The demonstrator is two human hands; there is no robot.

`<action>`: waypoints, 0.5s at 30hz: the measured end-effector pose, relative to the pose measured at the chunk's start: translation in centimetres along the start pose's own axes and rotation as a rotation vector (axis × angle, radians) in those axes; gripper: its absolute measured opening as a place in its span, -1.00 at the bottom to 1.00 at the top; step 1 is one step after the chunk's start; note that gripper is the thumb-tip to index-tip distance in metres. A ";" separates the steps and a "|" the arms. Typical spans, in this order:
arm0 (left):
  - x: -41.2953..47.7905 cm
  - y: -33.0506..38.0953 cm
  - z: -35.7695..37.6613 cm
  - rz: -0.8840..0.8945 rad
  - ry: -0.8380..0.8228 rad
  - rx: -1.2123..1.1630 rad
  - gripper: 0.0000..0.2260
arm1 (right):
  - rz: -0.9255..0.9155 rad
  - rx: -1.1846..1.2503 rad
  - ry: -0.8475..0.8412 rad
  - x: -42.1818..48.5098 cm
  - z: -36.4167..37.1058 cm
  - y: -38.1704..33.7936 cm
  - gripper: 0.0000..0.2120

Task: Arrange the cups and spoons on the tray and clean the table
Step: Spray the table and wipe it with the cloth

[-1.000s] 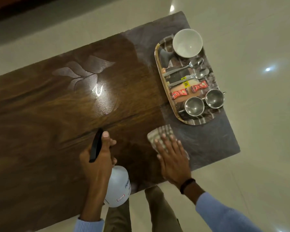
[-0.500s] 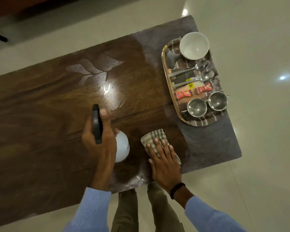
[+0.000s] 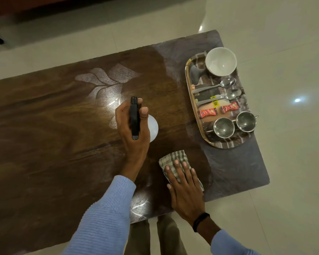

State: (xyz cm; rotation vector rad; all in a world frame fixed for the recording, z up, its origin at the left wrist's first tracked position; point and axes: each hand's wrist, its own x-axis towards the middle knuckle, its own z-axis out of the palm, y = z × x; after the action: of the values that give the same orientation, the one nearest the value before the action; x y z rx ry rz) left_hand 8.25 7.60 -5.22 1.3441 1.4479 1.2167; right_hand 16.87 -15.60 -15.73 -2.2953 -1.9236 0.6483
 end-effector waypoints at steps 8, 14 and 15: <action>-0.4 -1.2 0.0 0.103 -0.077 0.018 -0.84 | 0.003 -0.022 0.007 0.1 0.0 -0.1 -0.35; -0.1 -1.8 -0.7 0.092 -0.156 0.093 -0.61 | 0.005 0.007 -0.004 0.1 -0.4 -0.3 -0.37; 0.0 -1.8 -1.0 0.092 -0.174 0.114 -0.52 | 0.010 0.024 -0.013 0.1 -0.5 -0.3 -0.36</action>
State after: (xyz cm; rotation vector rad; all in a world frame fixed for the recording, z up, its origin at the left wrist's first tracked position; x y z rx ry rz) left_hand 6.89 7.53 -6.80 1.5691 1.3618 1.0582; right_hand 16.76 -15.32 -15.21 -2.2936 -1.9008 0.6845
